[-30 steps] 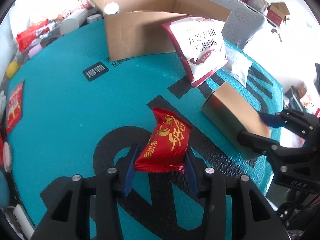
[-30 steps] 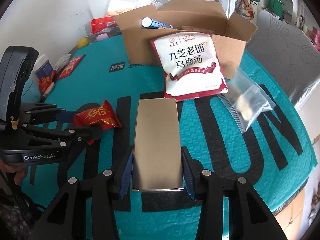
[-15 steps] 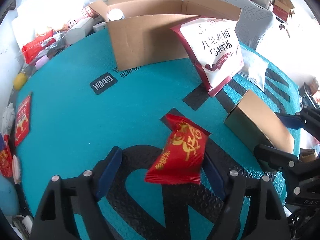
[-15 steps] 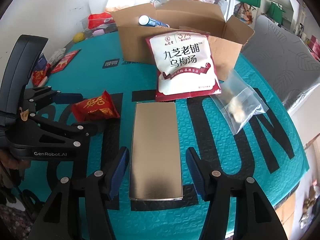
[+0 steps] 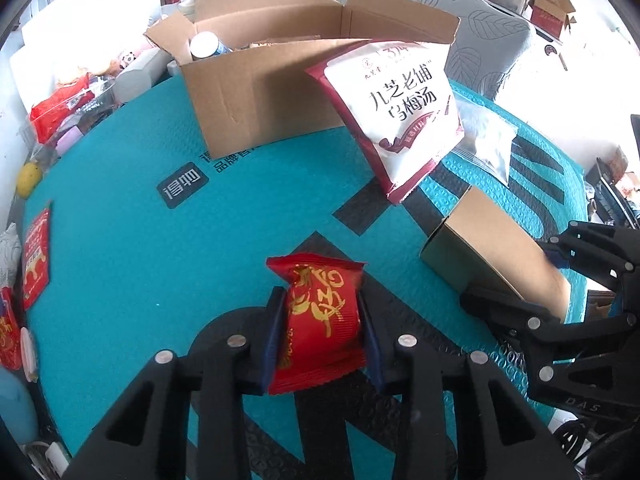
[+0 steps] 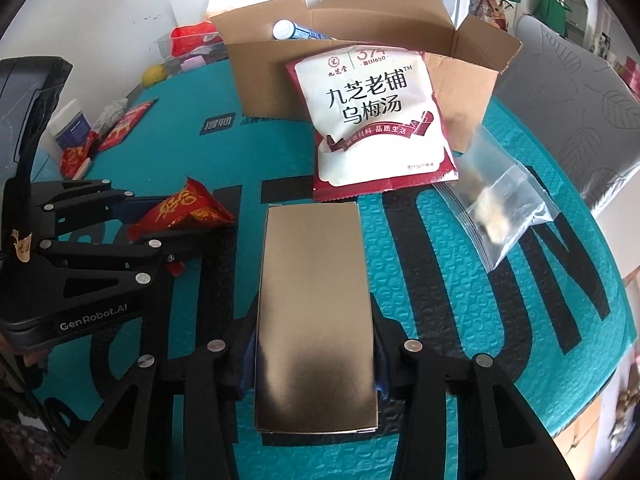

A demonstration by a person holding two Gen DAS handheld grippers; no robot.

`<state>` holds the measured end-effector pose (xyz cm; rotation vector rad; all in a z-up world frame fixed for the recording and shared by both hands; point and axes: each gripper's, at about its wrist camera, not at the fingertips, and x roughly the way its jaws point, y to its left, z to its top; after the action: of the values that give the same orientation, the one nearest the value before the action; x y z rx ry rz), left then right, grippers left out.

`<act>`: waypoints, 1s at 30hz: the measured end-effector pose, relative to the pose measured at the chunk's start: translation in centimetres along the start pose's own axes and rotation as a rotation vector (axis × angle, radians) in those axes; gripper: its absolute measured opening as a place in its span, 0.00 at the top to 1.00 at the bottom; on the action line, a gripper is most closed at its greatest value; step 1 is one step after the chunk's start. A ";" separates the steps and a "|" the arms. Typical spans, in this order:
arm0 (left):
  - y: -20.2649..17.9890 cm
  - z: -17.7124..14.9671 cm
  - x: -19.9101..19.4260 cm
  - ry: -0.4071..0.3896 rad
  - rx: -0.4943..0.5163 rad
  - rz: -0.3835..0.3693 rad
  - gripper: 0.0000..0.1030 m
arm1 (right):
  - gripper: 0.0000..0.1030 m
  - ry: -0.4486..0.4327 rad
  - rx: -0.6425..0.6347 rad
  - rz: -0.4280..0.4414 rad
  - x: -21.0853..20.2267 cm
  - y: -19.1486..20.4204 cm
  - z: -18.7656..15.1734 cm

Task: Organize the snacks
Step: 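Carry the red candy packet and gold box over the cardboard box with both tools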

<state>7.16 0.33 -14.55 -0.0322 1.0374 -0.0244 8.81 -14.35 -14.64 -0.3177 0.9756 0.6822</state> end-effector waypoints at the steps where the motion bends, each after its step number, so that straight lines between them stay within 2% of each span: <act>1: -0.1 0.0 -0.2 -0.001 0.001 -0.010 0.66 | 0.58 -0.006 -0.002 0.002 -0.2 0.0 -0.1; 19: -1.7 2.3 -5.2 -0.113 0.084 -0.022 0.66 | 0.58 -0.094 -0.015 0.017 -4.7 0.5 1.1; 30: -1.1 4.8 -8.9 -0.211 0.088 -0.008 0.66 | 0.58 -0.185 -0.090 -0.010 -7.7 1.4 4.1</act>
<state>6.80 -0.38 -4.42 0.0405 0.8242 -0.0723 7.70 -14.04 -5.89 -0.3324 0.7685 0.7343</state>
